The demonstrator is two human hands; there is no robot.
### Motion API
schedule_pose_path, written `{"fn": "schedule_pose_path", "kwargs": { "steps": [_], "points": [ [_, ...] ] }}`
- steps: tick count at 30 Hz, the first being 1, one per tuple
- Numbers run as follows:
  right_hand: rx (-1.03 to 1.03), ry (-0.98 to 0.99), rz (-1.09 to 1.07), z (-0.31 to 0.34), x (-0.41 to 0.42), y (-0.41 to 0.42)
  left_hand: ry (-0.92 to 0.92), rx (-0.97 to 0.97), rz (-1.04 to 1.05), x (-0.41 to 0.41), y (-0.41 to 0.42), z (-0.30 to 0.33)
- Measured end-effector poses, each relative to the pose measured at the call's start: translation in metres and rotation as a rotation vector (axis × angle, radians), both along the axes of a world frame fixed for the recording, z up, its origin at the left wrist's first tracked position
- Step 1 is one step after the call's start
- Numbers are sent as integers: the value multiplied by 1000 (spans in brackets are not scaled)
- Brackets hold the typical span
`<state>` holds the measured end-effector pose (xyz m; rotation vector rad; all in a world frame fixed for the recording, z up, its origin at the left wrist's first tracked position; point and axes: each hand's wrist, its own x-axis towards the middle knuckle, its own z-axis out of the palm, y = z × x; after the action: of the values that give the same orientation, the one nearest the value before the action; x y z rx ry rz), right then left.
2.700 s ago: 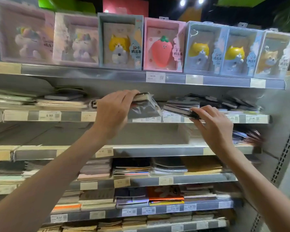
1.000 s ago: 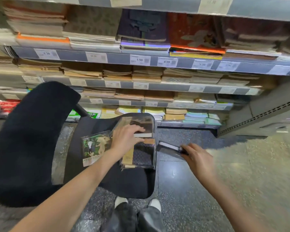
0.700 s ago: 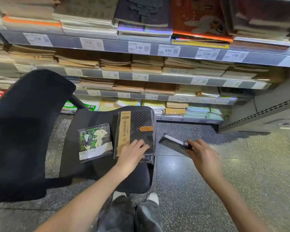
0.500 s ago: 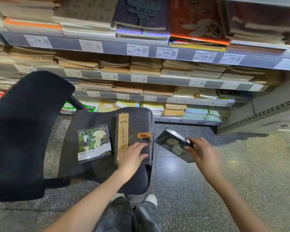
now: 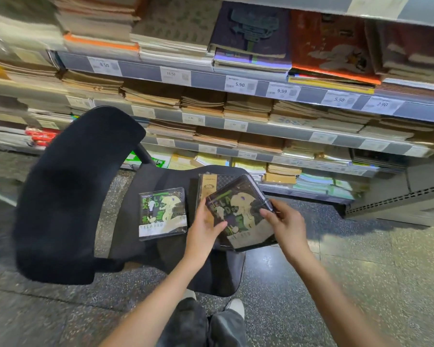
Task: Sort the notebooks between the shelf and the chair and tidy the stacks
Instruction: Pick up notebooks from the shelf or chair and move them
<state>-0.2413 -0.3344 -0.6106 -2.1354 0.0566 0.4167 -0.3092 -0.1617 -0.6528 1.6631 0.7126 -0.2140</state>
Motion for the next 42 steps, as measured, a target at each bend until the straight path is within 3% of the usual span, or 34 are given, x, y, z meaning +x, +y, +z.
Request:
{"fn": "schedule_pose_path", "kwargs": {
  "steps": [2, 5, 11, 14, 18, 21, 25, 30, 34, 39, 42],
  "points": [
    [84, 64, -14, -10, 0, 20, -10, -133, 59, -11, 11, -4],
    [193, 117, -7, -24, -1, 46, -36, -165, 193, -24, 34, -16],
    [129, 282, 270, -73, -10, 77, 37, -246, 464, -40, 100, -38],
    [-5, 243, 478, -90, -6, 88, 49, -271, 512, -38, 128, -39],
    [-494, 78, 790, -109, -6, 89, 82, -205, 527, -30, 158, -46],
    [-672, 31, 907, -117, -10, 85, 118, -171, 552, -22, 183, -57],
    [-755, -147, 922, -124, -16, 84, 115, -94, 474, -15, 204, -74],
    [-798, -206, 908, -135, -18, 79, 224, 35, 359, -11, 209, -101],
    [-799, -192, 916, -125, -15, 84, 312, 77, 178, -11, 211, -123],
    [-798, -75, 945, -120, -14, 85, 354, 348, -175, -4, 202, -112],
    [-810, 3, 954, -112, -11, 87, 356, 383, -346, -3, 196, -103]
  ]
}}
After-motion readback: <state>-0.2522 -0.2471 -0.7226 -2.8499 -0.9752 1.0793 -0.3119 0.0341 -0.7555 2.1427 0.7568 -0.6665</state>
